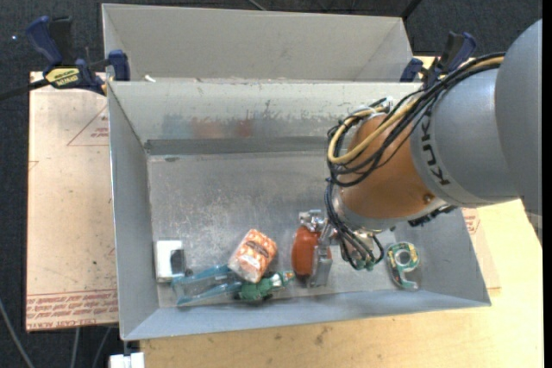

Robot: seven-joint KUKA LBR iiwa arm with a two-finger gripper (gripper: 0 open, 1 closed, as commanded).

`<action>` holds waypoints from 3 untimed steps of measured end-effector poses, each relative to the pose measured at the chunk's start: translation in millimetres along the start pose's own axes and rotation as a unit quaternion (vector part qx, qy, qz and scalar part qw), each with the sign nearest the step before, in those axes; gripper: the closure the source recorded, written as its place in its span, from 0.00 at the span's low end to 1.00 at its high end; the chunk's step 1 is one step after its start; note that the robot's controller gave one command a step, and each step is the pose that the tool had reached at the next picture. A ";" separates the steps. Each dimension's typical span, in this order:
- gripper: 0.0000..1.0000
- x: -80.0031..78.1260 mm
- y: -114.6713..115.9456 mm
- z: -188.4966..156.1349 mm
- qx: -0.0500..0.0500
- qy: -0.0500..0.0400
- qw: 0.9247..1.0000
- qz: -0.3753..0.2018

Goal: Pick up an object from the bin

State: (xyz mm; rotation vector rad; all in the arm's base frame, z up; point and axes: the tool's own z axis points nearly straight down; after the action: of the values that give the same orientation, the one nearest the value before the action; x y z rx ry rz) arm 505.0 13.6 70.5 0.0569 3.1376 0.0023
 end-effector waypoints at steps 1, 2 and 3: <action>1.00 -0.1 0.1 -0.2 0.000 0.000 1.000 0.000; 1.00 0.9 0.1 -3.4 0.000 0.002 1.000 0.000; 1.00 1.8 0.0 -12.2 0.000 0.004 1.000 0.000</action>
Offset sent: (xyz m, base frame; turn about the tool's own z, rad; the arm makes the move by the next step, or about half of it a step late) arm 0.0000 0.0000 0.0223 0.0000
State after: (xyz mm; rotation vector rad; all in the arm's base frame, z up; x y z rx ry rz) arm 503.2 13.7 82.7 0.0574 3.1463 0.0016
